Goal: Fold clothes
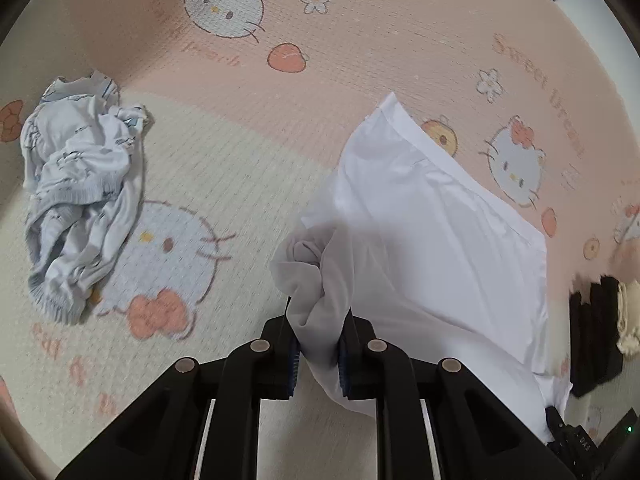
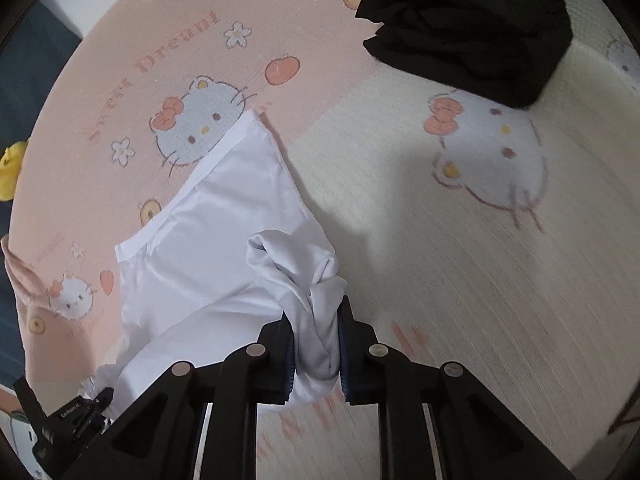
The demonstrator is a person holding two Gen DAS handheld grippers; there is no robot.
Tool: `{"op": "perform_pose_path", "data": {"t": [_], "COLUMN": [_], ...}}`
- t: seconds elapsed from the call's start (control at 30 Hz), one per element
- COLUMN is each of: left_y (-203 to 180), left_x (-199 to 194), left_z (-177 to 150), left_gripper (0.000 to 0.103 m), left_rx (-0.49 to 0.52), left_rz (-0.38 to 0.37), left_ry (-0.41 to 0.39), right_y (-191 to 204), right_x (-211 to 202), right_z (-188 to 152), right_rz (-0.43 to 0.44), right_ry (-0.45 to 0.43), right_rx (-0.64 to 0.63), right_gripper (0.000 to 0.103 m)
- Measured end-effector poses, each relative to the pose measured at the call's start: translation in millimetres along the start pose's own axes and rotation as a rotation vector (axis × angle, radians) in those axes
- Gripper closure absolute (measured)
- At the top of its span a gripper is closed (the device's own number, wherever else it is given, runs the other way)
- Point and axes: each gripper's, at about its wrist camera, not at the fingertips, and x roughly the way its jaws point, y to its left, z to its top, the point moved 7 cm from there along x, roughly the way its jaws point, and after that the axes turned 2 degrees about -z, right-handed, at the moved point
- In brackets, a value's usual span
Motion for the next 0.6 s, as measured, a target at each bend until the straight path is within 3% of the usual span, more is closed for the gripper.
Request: {"op": "perform_pose_path", "data": {"t": [0.23,0.33,0.6], "left_y": [26,34,38], "left_x": [-18,-27,-50], "left_z": [-30,-45,-62], "left_gripper": [0.090,0.090,0.090], "left_rx": [-0.035,-0.062,-0.026], "left_rz": [0.017,-0.001,-0.020], "left_ry": [0.012,0.024,0.009], "right_y": [-4,-6,-6], "right_x": [-31,-43,-70], "right_z": [-27,-38,-63], "right_rz": [0.026,-0.002,-0.007], "right_ry": [-0.014,-0.018,-0.041], "right_rx": [-0.115,-0.174,-0.187], "right_gripper": [0.088,0.088,0.088]}}
